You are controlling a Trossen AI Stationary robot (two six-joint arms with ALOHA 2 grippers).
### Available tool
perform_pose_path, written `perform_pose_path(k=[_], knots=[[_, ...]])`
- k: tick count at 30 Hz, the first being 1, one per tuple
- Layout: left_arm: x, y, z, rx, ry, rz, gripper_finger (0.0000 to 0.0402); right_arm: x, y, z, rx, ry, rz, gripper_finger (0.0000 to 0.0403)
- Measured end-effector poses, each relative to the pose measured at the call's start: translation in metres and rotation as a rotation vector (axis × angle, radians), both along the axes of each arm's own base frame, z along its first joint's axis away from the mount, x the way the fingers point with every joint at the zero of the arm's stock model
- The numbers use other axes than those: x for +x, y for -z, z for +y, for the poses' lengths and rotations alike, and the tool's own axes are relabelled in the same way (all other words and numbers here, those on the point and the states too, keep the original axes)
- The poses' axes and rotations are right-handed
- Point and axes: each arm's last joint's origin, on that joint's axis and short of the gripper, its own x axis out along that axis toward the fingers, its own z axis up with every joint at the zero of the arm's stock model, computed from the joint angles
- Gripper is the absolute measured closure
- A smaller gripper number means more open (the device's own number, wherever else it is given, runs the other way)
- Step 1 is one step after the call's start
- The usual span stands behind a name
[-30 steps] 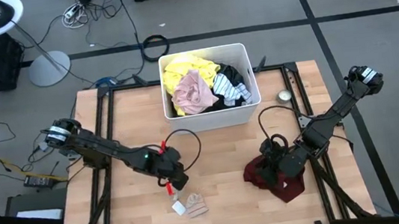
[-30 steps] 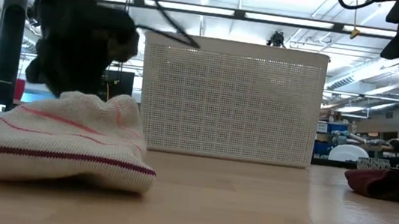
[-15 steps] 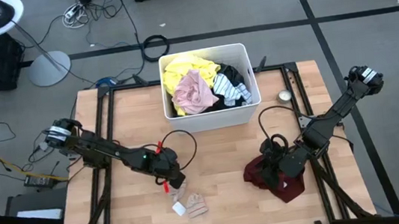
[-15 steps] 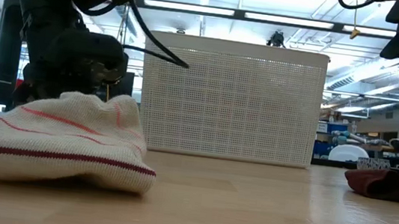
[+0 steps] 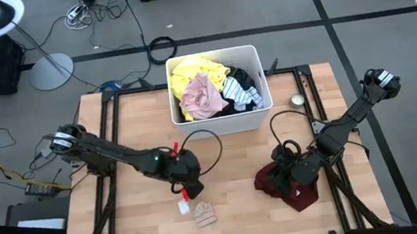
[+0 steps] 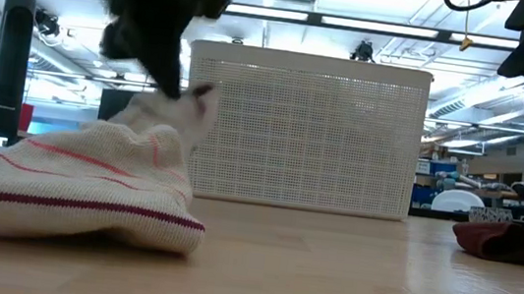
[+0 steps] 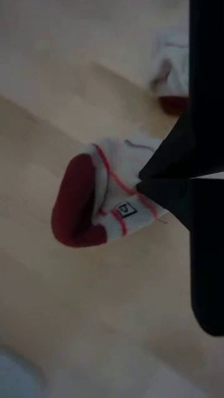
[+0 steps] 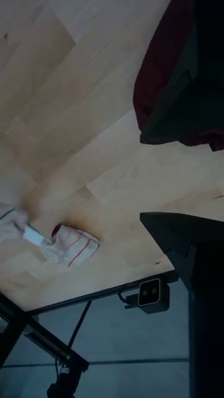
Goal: Sort clothes
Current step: Put the top light pink sock into the white laundry bin
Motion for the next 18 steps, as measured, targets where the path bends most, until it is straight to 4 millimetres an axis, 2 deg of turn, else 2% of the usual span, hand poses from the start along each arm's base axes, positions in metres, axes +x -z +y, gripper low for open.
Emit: perform_pose_path(k=[8,13,18], knots=[[0.023,-0.069,0.012,0.102,0.069,-0.138,0.0401,0.000,0.000,0.000,-0.002,-0.001,-0.002,0.0214],[0.035,-0.111,0.036,0.177,0.095,-0.248,0.0401,0.001,-0.001,0.000,-0.006,0.008,-0.013,0.0214],[0.041,-0.147,0.070,0.266,0.099,-0.335,0.0401,0.001,-0.002,0.000,-0.011,0.025,-0.033,0.0214]])
